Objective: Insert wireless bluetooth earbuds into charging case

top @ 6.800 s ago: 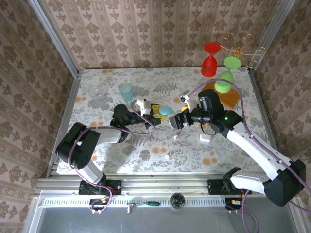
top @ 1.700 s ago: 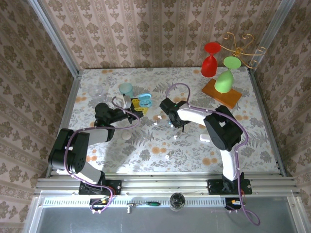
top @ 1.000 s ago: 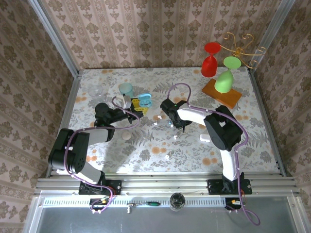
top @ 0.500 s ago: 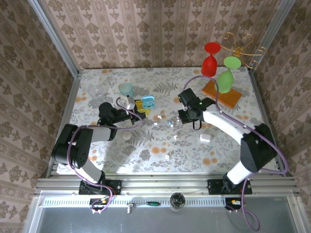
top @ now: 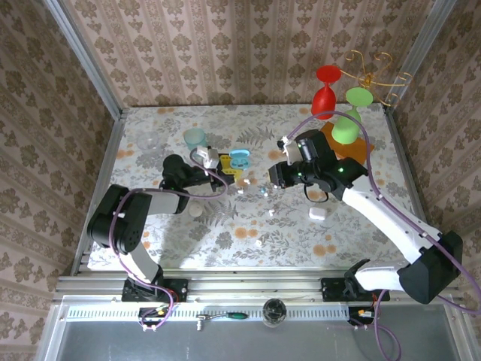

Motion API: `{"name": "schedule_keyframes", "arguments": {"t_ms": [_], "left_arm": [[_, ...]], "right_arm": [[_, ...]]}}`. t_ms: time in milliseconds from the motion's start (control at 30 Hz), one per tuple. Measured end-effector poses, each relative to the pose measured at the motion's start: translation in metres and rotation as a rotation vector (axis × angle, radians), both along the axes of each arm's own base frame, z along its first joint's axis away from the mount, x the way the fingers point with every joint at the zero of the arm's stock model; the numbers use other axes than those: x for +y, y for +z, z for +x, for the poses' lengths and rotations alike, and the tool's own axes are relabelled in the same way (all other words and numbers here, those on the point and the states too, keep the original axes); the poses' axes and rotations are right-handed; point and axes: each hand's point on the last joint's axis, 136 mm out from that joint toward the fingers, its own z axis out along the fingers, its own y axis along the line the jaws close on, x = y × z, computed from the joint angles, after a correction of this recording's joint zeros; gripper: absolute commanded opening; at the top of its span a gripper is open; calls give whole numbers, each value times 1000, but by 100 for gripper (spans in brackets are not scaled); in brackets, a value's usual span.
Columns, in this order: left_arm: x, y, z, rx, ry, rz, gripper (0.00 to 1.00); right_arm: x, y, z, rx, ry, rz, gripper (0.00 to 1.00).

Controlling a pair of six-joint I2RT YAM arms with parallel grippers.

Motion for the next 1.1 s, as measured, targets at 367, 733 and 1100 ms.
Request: {"name": "schedule_keyframes", "arguments": {"t_ms": [367, 733, 1100], "left_arm": [[-14, 0, -14, -5, -70, 2, 28], [-22, -1, -27, -22, -122, 8, 27], [-21, 2, -28, -36, -123, 6, 27]], "right_arm": [[44, 24, 0, -40, 132, 75, 22], [52, 8, 12, -24, 146, 44, 22], [47, 9, 19, -47, 115, 28, 21]]}}
